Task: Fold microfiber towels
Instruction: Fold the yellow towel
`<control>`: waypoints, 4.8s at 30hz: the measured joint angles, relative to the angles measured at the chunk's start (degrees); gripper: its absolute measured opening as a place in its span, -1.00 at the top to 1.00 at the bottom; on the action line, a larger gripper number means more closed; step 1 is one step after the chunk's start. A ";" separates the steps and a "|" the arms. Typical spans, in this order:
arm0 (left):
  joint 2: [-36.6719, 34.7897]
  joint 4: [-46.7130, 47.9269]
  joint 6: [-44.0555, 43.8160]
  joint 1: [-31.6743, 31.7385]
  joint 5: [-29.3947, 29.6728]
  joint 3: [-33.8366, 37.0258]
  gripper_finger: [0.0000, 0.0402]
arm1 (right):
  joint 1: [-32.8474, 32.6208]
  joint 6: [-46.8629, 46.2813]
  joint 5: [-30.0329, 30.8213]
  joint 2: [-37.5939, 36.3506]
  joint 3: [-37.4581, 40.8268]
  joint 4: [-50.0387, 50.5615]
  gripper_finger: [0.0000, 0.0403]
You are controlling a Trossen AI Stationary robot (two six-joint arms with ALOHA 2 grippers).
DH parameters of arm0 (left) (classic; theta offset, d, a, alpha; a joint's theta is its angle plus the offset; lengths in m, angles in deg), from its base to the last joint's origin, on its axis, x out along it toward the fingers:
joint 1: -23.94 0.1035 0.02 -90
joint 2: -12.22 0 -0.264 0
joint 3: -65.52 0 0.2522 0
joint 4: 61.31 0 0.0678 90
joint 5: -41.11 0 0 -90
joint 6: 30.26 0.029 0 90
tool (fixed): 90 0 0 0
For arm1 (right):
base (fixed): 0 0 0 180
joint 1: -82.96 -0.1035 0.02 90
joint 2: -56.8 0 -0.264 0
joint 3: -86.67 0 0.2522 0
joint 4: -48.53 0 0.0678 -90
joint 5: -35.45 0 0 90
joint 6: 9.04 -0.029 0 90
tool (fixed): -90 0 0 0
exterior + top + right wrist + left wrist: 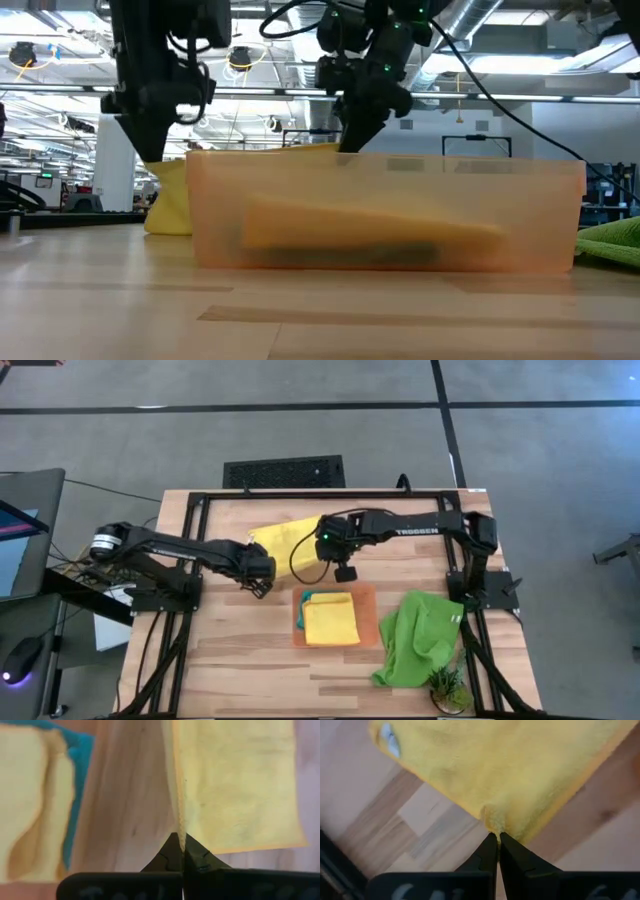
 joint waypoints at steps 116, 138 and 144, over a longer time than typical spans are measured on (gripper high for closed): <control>12.58 -32.91 24.53 25.29 -0.77 4.61 0.17 | 14.25 1.40 -1.70 -1.44 -8.39 1.28 -0.19; 11.25 -32.37 32.29 29.05 -0.27 1.13 0.17 | 14.29 1.01 -1.70 -1.55 -8.39 3.07 -0.19; 8.73 -18.82 31.51 20.98 -1.16 -2.64 0.17 | 14.62 0.39 -1.76 -5.12 -8.37 6.83 -0.19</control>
